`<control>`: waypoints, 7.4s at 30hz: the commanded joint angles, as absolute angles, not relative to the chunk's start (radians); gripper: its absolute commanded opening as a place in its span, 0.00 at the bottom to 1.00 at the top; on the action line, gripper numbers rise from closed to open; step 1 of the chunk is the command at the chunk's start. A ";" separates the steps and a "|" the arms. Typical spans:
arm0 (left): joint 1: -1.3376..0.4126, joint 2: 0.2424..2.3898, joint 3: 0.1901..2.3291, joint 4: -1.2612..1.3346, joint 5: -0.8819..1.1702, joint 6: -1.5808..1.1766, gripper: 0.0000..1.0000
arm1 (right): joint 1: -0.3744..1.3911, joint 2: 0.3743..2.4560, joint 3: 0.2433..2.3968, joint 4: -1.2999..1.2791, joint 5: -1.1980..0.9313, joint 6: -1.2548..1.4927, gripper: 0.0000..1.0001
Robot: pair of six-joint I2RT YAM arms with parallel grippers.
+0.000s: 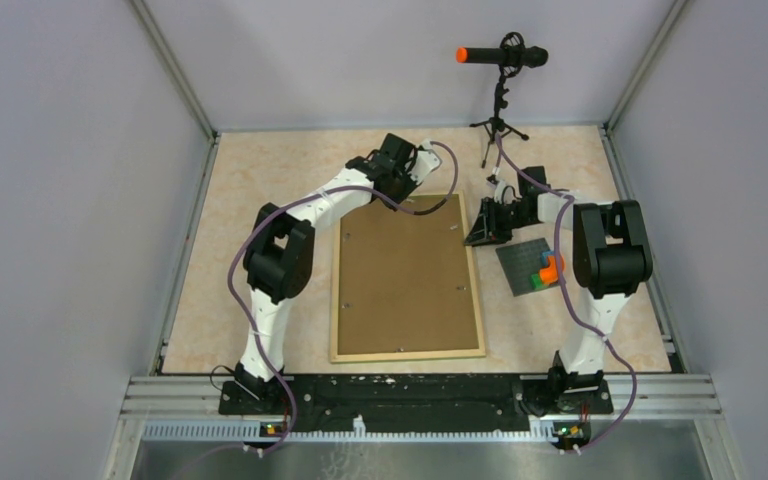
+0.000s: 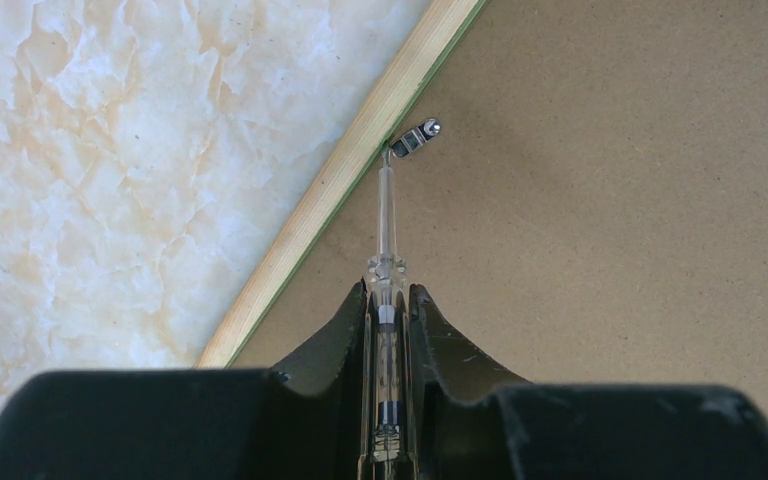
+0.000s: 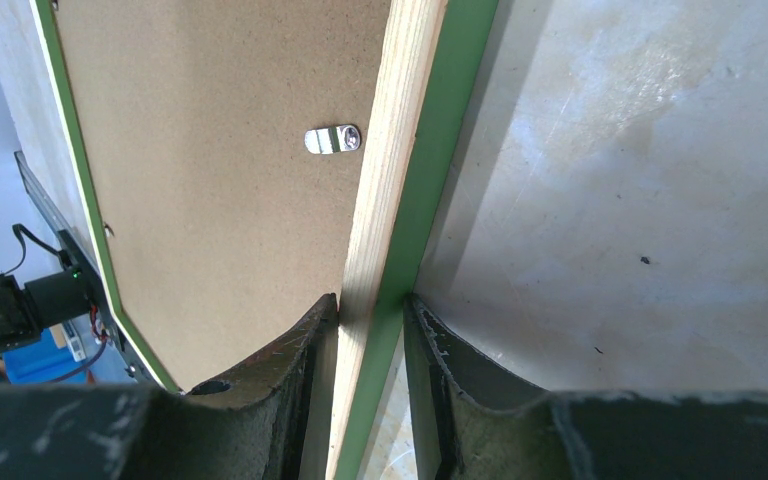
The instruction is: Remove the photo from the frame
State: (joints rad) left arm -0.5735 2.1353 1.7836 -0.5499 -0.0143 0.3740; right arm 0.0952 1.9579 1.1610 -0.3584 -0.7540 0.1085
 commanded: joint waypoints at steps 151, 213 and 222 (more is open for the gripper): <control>-0.239 1.608 1.390 -0.612 1.112 -0.032 0.98 | 0.565 1.252 1.114 -0.531 -0.289 -0.349 0.00; -0.117 1.454 1.186 -0.639 0.655 0.183 0.99 | -0.187 1.668 0.889 -0.498 -0.198 -0.498 0.00; -0.105 1.473 1.160 -0.646 0.609 0.214 0.99 | -0.185 1.613 0.872 -0.560 -0.232 -0.477 0.15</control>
